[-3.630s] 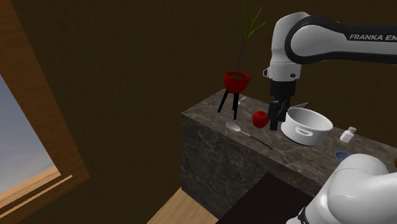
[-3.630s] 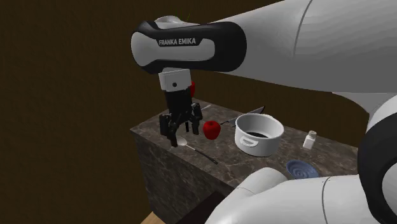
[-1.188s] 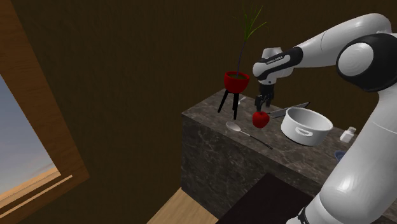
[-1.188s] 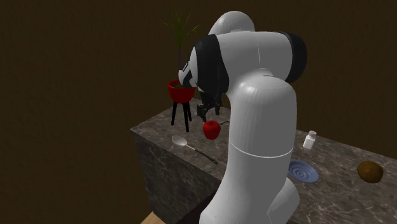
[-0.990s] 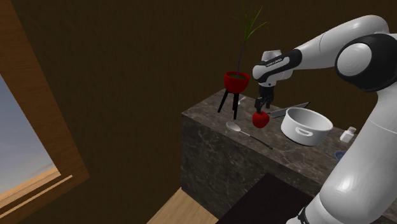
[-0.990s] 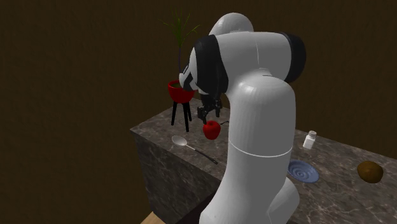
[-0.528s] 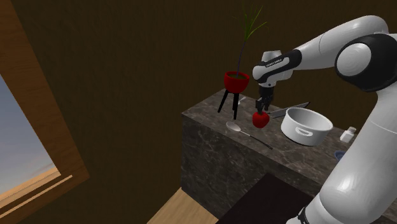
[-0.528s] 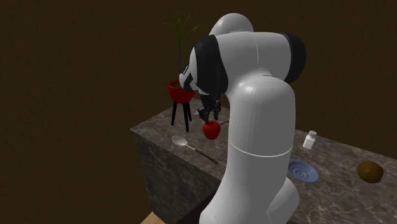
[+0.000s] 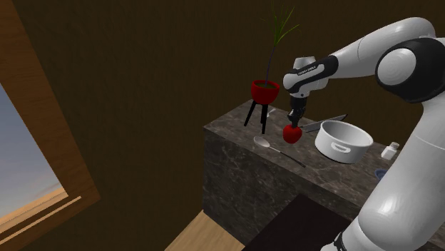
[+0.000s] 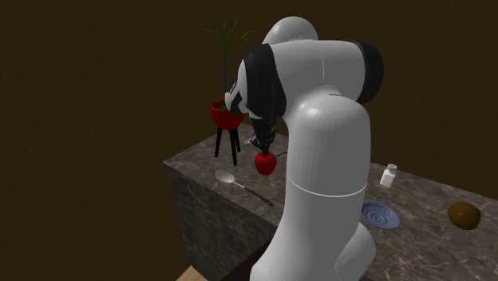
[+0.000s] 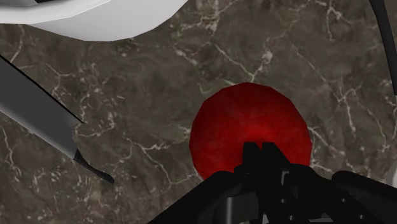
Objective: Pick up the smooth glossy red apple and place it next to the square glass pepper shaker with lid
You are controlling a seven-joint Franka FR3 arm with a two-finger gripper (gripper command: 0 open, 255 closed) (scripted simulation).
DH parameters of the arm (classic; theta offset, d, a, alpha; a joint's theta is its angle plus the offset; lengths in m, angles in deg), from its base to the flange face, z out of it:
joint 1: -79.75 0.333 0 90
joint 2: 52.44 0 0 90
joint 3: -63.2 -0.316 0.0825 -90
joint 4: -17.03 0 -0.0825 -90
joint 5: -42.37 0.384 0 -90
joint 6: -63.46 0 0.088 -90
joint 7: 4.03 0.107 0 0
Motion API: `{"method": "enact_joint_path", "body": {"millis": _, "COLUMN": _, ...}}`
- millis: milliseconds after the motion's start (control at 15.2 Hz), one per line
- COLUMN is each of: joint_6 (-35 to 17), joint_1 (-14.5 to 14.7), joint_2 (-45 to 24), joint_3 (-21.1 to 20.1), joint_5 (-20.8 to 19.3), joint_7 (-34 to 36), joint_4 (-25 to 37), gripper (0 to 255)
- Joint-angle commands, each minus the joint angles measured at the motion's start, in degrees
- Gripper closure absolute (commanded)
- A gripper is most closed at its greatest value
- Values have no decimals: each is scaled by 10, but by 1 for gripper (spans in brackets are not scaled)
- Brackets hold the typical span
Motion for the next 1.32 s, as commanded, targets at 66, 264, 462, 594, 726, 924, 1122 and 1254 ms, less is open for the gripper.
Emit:
{"method": "enact_joint_path", "body": {"millis": 66, "joint_6": 7, "joint_1": 0, "joint_2": 3, "joint_3": 0, "joint_5": -1, "joint_7": 0, "joint_4": 4, "gripper": 255}}
{"method": "enact_joint_path", "body": {"millis": 264, "joint_6": 29, "joint_1": 1, "joint_2": 13, "joint_3": 0, "joint_5": -4, "joint_7": 0, "joint_4": 17, "gripper": 255}}
{"method": "enact_joint_path", "body": {"millis": 462, "joint_6": 51, "joint_1": 2, "joint_2": 21, "joint_3": 0, "joint_5": -6, "joint_7": -1, "joint_4": 31, "gripper": 255}}
{"method": "enact_joint_path", "body": {"millis": 594, "joint_6": 66, "joint_1": 3, "joint_2": 26, "joint_3": 0, "joint_5": -7, "joint_7": -1, "joint_4": 41, "gripper": 255}}
{"method": "enact_joint_path", "body": {"millis": 726, "joint_6": 81, "joint_1": 3, "joint_2": 31, "joint_3": -1, "joint_5": -8, "joint_7": -2, "joint_4": 52, "gripper": 255}}
{"method": "enact_joint_path", "body": {"millis": 924, "joint_6": 103, "joint_1": 4, "joint_2": 37, "joint_3": -1, "joint_5": -9, "joint_7": -3, "joint_4": 68, "gripper": 255}}
{"method": "enact_joint_path", "body": {"millis": 1122, "joint_6": 125, "joint_1": 5, "joint_2": 41, "joint_3": -1, "joint_5": -10, "joint_7": -5, "joint_4": 86, "gripper": 255}}
{"method": "enact_joint_path", "body": {"millis": 1254, "joint_6": 140, "joint_1": 5, "joint_2": 44, "joint_3": -2, "joint_5": -11, "joint_7": -6, "joint_4": 99, "gripper": 255}}
